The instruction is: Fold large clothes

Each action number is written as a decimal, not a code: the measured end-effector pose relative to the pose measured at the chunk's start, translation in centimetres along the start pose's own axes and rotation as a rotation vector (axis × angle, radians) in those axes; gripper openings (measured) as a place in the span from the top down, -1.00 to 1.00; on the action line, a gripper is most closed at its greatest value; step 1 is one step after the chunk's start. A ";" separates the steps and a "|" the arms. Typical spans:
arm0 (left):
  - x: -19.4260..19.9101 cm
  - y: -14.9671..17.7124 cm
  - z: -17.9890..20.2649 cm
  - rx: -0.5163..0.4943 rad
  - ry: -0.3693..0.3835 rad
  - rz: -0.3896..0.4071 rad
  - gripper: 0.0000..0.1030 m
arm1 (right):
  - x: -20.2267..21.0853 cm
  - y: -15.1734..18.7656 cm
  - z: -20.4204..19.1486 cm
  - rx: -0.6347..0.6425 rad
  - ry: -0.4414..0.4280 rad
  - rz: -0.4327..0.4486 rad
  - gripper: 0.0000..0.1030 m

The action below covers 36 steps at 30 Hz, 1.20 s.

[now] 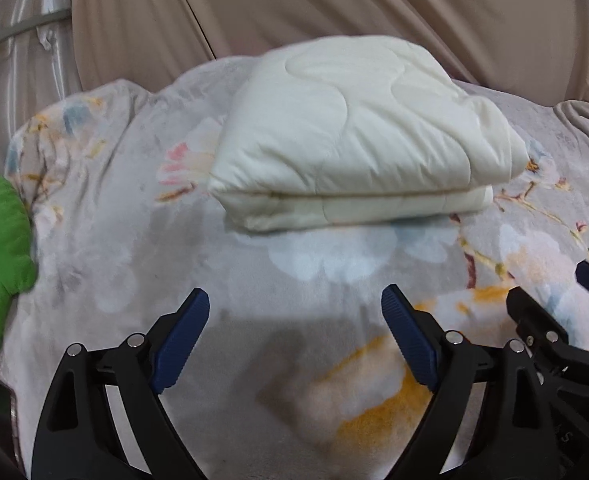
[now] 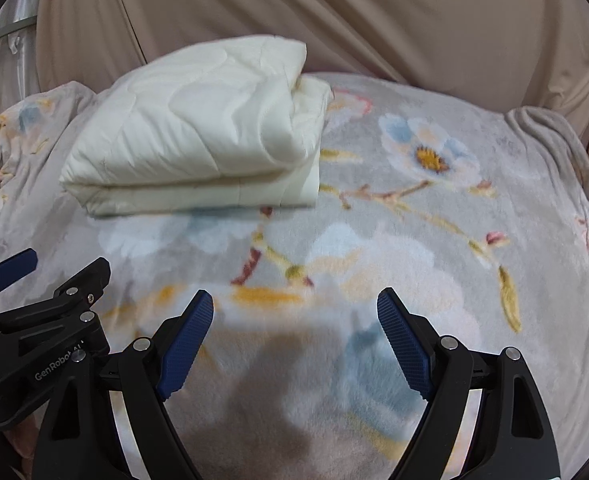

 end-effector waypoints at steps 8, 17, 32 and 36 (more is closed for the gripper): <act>-0.4 -0.8 -0.6 0.010 -0.010 -0.005 -0.69 | -0.2 -0.6 -0.4 0.001 0.003 -0.010 -0.60; -0.8 -0.8 -0.4 0.012 -0.010 -0.012 -0.69 | -0.5 -0.6 -0.3 -0.020 -0.006 -0.018 -0.60; -1.1 -0.8 -0.7 0.009 0.025 -0.006 -0.68 | -0.7 -0.8 0.3 -0.024 -0.014 -0.018 -0.60; -0.8 -1.2 -0.8 0.006 0.042 -0.012 -0.68 | -0.3 -1.3 0.3 -0.013 -0.012 -0.008 -0.60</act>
Point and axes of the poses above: each gripper's, at about its wrist camera, not at the fingertips, and x roughly against the way its jaws point, z to its right, y to its underside, the point moved 1 cm from there along -x, roughly the way its jaws point, and after that the axes turned 15 degrees about -y, right-handed, at the moved point
